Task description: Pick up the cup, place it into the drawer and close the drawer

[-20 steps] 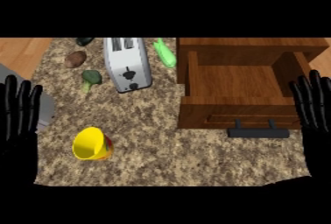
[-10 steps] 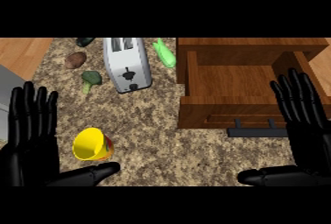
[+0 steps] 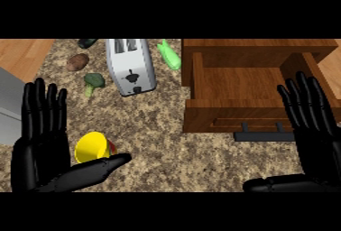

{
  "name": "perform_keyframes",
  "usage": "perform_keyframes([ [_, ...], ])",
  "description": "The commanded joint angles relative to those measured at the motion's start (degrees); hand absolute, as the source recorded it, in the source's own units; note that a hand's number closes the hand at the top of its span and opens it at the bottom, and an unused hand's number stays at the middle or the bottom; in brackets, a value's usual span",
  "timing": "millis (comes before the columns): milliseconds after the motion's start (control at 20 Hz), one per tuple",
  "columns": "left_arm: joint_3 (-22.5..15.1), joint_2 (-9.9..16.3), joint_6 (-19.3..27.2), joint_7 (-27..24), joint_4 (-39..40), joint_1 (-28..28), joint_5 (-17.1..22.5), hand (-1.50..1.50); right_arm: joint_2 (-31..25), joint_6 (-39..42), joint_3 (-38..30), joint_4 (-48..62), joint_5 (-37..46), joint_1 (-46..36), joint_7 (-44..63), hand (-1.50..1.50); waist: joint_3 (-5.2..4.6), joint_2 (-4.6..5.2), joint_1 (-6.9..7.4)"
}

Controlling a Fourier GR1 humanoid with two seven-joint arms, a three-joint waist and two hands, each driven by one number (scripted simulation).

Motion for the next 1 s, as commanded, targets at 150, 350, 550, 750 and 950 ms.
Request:
perform_keyframes([
  [150,0.1,0.0,1.5,-3.8,7.0,-1.7,0.5,-1.5,0.6,-1.8,-0.3,1.3,0.5,-5.9,2.2,-1.5,0.0,0.04,0.0],
  [350,0.3,0.0,-0.4,-7.9,4.0,6.8,3.6,-1.5,-2.0,-0.3,-5.2,3.0,-3.1,-7.9,4.0,-1.5,-0.01,0.02,0.22],
  [550,-4.1,0.0,3.8,-2.9,0.5,8.8,0.1,-1.5,-0.7,0.9,-3.0,3.2,-1.3,-3.8,-1.1,-1.5,0.01,-0.01,0.17],
  [750,2.6,1.4,-0.7,-8.0,6.4,9.6,6.8,-1.5,-2.2,-0.2,-5.2,3.0,-2.9,-8.5,4.3,-1.5,-0.01,0.01,0.22],
  [950,3.3,1.1,-1.0,-13.7,10.3,14.1,8.1,-1.5,-1.6,1.7,-3.7,3.2,-1.1,-3.3,-1.5,-1.5,0.0,-0.01,0.23],
])
